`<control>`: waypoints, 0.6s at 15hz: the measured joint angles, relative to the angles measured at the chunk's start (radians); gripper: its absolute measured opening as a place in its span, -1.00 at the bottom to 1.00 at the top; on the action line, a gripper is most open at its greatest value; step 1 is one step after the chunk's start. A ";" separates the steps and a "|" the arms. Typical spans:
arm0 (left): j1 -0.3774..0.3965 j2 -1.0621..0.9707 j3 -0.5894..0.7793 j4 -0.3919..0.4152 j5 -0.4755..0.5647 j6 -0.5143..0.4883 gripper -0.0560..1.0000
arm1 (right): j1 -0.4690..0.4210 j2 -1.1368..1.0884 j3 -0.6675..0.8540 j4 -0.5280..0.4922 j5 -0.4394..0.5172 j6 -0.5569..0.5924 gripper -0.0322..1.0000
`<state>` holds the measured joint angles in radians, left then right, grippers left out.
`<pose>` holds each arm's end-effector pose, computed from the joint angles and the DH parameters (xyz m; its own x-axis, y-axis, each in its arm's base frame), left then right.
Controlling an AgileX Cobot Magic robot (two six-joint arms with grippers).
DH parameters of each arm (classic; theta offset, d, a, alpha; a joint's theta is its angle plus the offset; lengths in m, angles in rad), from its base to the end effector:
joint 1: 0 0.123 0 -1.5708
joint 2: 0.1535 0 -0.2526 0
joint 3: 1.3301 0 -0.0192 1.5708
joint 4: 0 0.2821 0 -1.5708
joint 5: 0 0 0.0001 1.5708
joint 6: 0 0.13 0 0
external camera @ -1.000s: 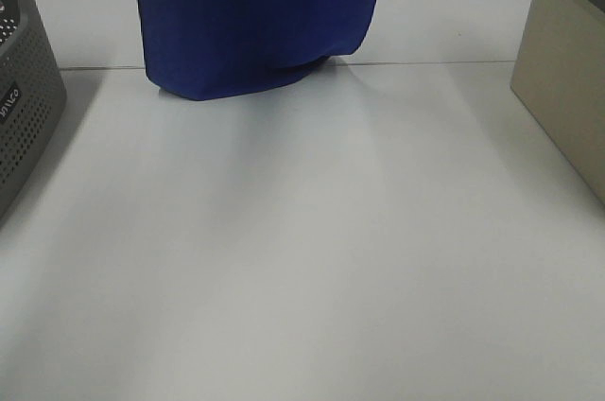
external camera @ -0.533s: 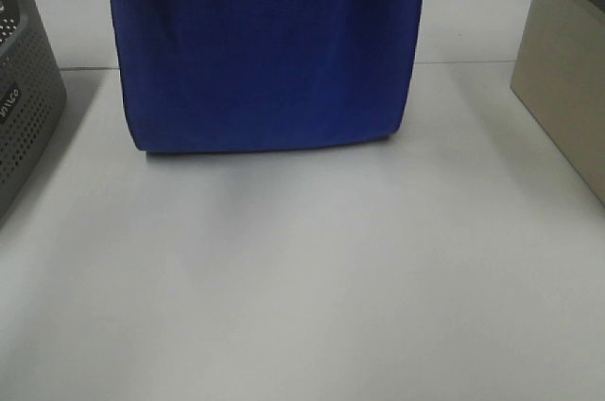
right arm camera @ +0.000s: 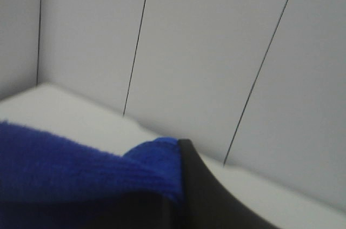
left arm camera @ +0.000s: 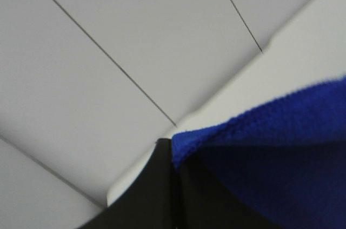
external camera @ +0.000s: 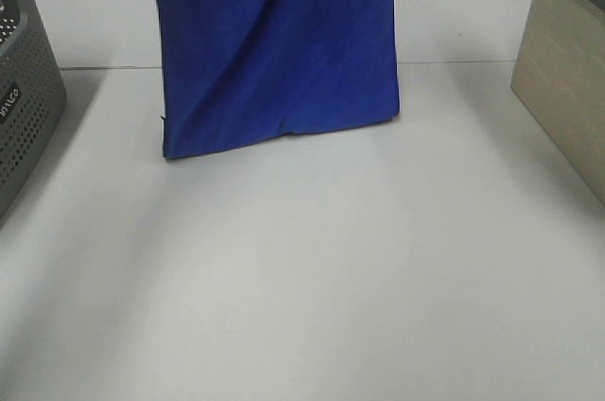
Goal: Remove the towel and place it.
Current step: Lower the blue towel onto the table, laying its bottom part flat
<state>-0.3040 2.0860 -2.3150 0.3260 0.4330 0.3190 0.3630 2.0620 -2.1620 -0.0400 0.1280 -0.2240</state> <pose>0.5271 -0.1470 0.4147 0.0227 0.5935 -0.8045 0.1911 0.7873 0.5863 0.5192 0.1965 0.4039 0.1448 -0.2238 -0.9638 -0.3238 0.9097 -0.2599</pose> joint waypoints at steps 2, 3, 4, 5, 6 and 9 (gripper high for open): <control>-0.001 0.008 0.000 0.040 -0.206 -0.002 -0.89 | -0.004 0.016 -0.016 0.000 -0.161 0.000 -0.91; -0.001 0.008 -0.003 0.047 -0.315 -0.003 -0.89 | -0.011 0.024 -0.054 0.000 -0.200 0.000 -0.91; -0.001 0.008 -0.019 0.056 -0.366 -0.003 -0.89 | -0.023 0.027 -0.089 0.000 -0.204 0.003 -0.91; -0.001 0.008 -0.037 0.061 -0.377 -0.003 -0.89 | -0.036 0.027 -0.112 0.000 -0.192 0.004 -0.91; -0.001 0.008 -0.048 0.064 -0.371 -0.002 -0.89 | -0.046 0.025 -0.118 0.000 -0.168 0.007 -0.91; -0.008 0.017 -0.051 0.074 -0.189 0.019 -0.89 | -0.056 0.042 -0.117 0.019 0.024 0.024 -0.91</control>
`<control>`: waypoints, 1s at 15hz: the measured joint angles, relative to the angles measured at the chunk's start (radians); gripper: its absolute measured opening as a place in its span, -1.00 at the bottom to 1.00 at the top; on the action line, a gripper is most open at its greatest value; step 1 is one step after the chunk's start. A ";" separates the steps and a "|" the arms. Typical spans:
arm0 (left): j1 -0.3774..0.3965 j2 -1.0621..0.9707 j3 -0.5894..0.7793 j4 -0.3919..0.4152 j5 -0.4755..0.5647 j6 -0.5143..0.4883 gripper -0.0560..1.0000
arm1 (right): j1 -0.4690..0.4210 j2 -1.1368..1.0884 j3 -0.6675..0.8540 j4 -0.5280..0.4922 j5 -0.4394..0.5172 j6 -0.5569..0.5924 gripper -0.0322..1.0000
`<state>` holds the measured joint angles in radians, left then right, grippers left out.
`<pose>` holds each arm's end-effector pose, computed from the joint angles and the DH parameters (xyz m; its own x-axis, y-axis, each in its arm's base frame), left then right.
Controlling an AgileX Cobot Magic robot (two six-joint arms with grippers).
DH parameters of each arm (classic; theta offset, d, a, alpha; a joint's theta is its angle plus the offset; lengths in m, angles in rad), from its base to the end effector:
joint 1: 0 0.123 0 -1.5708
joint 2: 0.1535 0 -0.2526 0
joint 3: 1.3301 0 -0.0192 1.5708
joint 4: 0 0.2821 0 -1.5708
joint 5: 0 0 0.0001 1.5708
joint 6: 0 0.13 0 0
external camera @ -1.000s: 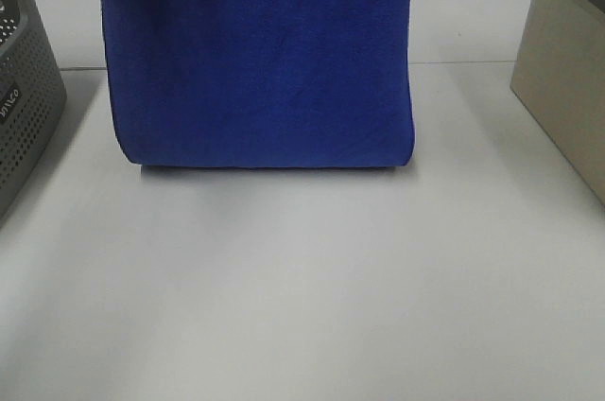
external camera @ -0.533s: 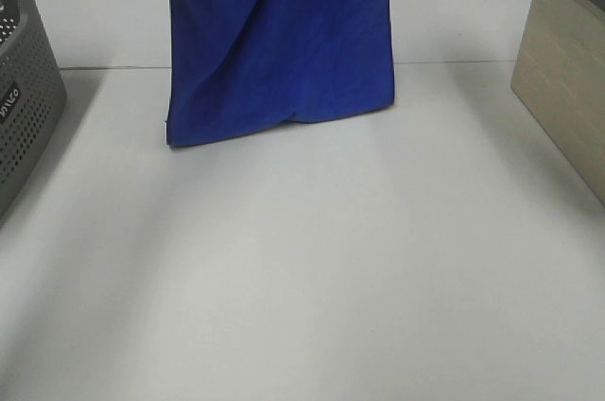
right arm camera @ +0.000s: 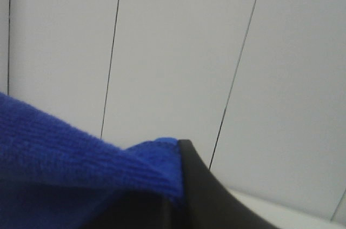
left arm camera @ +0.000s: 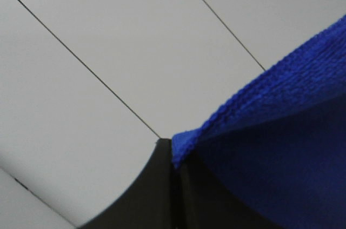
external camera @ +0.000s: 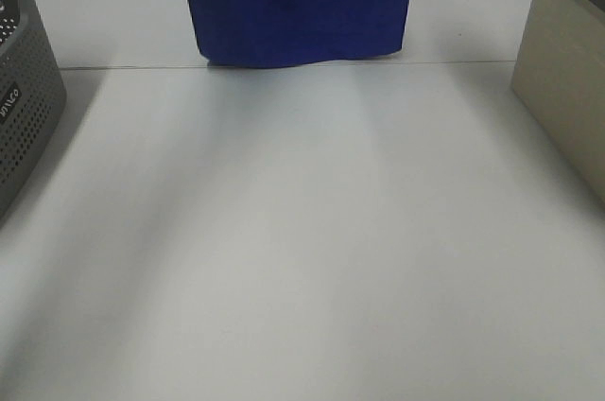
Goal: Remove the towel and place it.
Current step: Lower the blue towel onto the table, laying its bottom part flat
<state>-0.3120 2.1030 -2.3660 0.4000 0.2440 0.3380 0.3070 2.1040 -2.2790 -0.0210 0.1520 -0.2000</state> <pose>0.5241 -0.1562 0.4493 0.2326 0.6205 -0.7489 0.0832 0.7545 0.6510 0.5309 0.1679 0.4242 0.1678 -0.1765 -0.9699 -0.2690 0.9383 -0.2173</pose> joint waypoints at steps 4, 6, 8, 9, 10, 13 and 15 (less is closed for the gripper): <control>-0.087 0.003 0.000 0.005 0.462 0.087 -0.89 | 0.000 0.002 0.000 0.057 0.473 0.002 -0.91; -0.128 0.003 0.000 -0.019 0.732 0.120 -0.89 | 0.000 -0.007 0.000 0.090 0.764 0.002 -0.91; -0.133 0.003 0.000 -0.077 0.906 0.125 -0.89 | 0.000 -0.011 0.000 0.102 0.970 0.002 -0.91; -0.133 0.002 0.001 -0.130 0.954 0.120 -0.89 | 0.000 -0.011 0.000 0.104 1.035 0.001 -0.91; -0.131 0.001 0.007 -0.191 0.970 0.103 -0.89 | 0.000 -0.017 0.010 0.112 1.055 0.001 -0.91; -0.128 -0.041 0.076 -0.338 0.972 -0.018 -0.89 | -0.001 -0.118 0.176 0.155 1.063 0.000 -0.91; -0.128 -0.108 0.190 -0.363 0.972 -0.052 -0.89 | -0.001 -0.190 0.309 0.148 1.066 0.000 -0.91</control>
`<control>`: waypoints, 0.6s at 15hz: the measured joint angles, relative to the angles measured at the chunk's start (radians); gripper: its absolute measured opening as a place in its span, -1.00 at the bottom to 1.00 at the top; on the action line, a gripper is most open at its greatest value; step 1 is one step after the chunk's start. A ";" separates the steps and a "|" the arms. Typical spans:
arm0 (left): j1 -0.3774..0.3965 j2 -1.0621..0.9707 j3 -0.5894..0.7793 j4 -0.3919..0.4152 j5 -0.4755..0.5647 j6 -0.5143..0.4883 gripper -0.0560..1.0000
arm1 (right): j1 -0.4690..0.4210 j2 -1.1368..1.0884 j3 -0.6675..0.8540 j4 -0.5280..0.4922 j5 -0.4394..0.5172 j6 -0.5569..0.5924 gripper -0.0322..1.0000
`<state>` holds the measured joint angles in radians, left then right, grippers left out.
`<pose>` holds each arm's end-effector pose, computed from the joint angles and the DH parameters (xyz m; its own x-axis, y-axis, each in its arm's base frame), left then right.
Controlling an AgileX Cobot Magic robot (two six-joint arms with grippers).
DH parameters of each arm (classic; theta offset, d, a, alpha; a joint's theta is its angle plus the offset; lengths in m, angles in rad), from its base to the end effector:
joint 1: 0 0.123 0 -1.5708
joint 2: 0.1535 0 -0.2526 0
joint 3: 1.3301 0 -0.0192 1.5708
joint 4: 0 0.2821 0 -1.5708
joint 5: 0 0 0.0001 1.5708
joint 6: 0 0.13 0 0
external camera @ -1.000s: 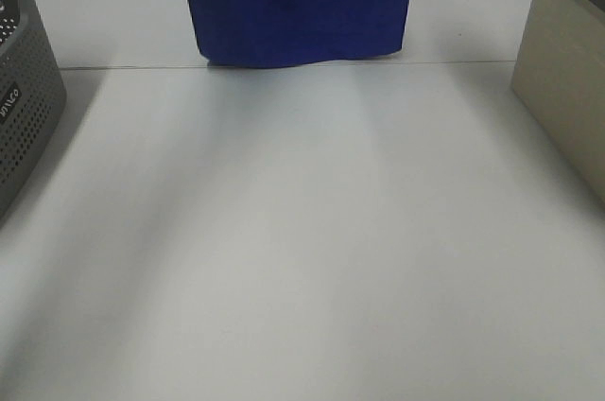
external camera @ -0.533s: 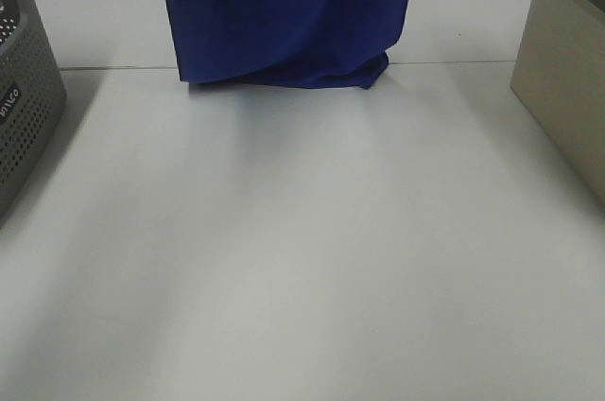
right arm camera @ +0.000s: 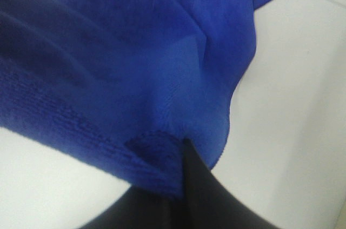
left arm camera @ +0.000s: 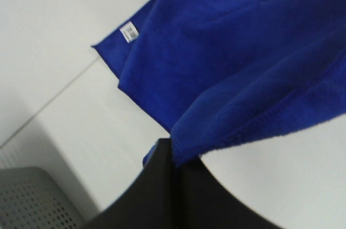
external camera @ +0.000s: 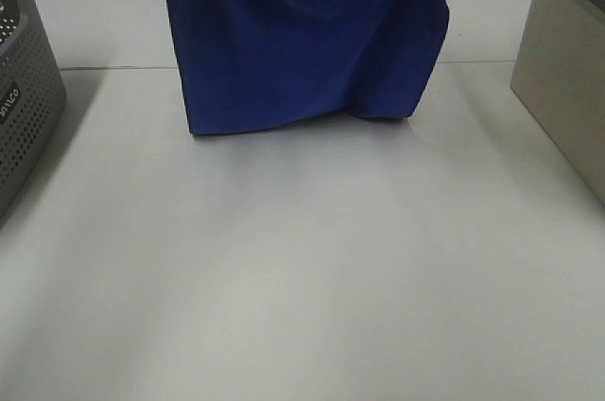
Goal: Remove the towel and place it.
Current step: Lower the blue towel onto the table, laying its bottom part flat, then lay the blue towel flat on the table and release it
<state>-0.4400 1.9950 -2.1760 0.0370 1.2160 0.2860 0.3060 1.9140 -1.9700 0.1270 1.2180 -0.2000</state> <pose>0.4368 -0.2006 0.3223 -0.5822 0.5993 -0.5495 0.6056 0.7705 0.1988 0.4325 0.1529 0.2909 -0.7724 -0.4057 -0.4886 -0.4791 0.8773 0.0289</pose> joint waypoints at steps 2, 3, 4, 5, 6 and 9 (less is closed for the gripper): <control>0.003 -0.115 0.201 -0.050 -0.002 -0.014 -0.89 | -0.001 -0.102 0.136 0.000 0.001 0.000 -0.91; 0.003 -0.165 0.296 -0.071 -0.001 -0.015 -0.89 | -0.001 -0.147 0.191 0.001 0.001 0.000 -0.91; 0.003 -0.211 0.378 -0.081 0.000 -0.015 -0.89 | -0.001 -0.189 0.250 0.003 0.001 0.000 -0.91; 0.003 -0.251 0.454 -0.091 0.002 -0.015 -0.89 | -0.001 -0.225 0.303 0.005 0.000 0.000 -0.91; 0.003 -0.282 0.511 -0.096 0.001 -0.016 -0.89 | -0.001 -0.258 0.357 0.008 0.000 0.000 -0.91; 0.003 -0.360 0.643 -0.134 -0.008 -0.016 -0.89 | 0.000 -0.317 0.510 0.037 -0.002 0.001 -0.91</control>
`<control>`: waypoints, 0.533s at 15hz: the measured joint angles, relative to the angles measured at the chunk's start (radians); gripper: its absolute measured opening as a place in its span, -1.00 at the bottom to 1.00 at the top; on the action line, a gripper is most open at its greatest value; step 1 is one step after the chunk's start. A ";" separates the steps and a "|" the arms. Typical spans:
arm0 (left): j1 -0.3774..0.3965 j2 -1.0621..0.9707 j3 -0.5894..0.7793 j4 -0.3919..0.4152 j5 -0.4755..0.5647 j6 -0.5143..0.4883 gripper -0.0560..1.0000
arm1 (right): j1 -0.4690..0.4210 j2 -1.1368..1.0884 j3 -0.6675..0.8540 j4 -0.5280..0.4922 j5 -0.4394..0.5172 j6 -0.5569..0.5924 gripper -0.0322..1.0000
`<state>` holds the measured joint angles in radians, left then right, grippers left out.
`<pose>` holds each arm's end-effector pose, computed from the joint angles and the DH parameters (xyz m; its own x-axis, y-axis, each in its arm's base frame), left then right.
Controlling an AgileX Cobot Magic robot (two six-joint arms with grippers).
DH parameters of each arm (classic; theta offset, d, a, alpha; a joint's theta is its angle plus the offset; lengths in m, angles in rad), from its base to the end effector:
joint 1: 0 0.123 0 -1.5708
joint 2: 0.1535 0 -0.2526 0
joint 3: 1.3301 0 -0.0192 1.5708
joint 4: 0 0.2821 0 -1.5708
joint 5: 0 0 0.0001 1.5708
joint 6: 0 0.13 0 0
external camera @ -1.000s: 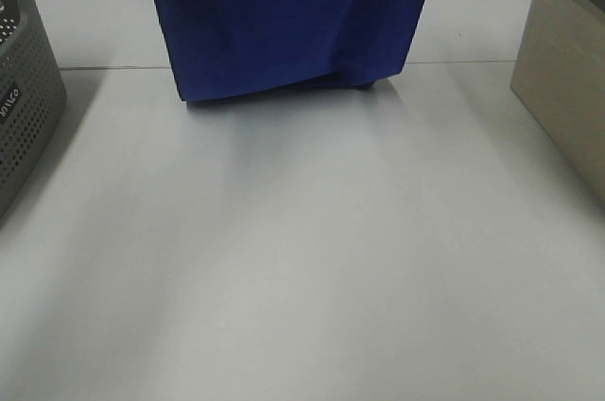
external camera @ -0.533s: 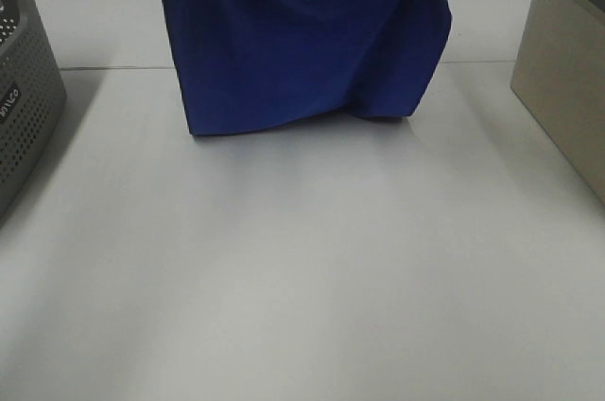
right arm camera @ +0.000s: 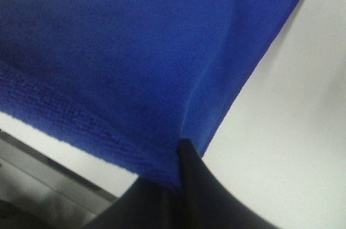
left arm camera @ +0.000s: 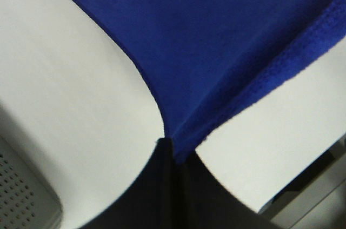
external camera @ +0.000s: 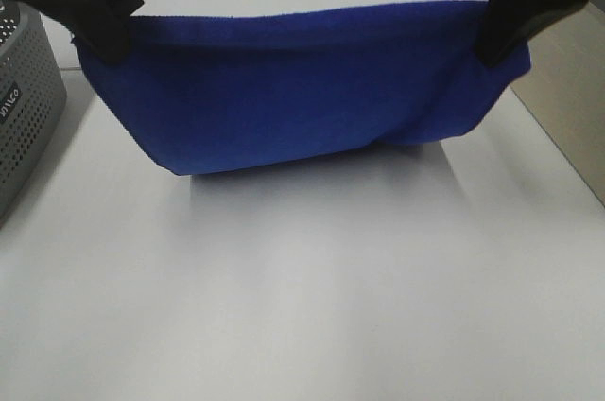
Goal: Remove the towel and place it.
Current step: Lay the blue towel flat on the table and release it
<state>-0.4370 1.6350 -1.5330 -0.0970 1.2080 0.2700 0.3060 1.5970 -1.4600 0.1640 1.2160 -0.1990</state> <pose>0.3404 -0.1720 0.2630 -0.7228 0.5941 -0.3529 0.6358 0.7719 -0.0028 0.3438 0.1295 0.2543 -0.8509 -0.4151 -0.3220 -0.4669 0.8785 0.1014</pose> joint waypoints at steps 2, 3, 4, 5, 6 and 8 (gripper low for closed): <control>0.000 -0.081 0.156 -0.056 -0.003 0.000 -0.89 | 0.002 -0.067 0.167 0.060 -0.002 0.001 -0.91; 0.000 -0.102 0.202 -0.072 -0.007 0.000 -0.89 | 0.003 -0.081 0.213 0.078 -0.003 0.001 -0.91; 0.000 -0.123 0.241 -0.094 -0.008 0.000 -0.89 | 0.004 -0.092 0.251 0.089 -0.004 0.001 -0.91; 0.000 -0.141 0.285 -0.122 -0.008 0.000 -0.89 | 0.005 -0.100 0.294 0.099 -0.005 0.001 -0.91; 0.000 -0.156 0.324 -0.144 -0.009 0.000 -0.89 | 0.005 -0.105 0.332 0.108 -0.007 0.001 -0.91; 0.000 -0.182 0.409 -0.191 -0.013 0.000 -0.89 | 0.005 -0.115 0.416 0.136 -0.009 0.001 -0.91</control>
<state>-0.4370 1.4530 -1.1240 -0.2880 1.1950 0.2700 0.3110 1.4820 -1.0440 0.3000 1.2070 -0.1980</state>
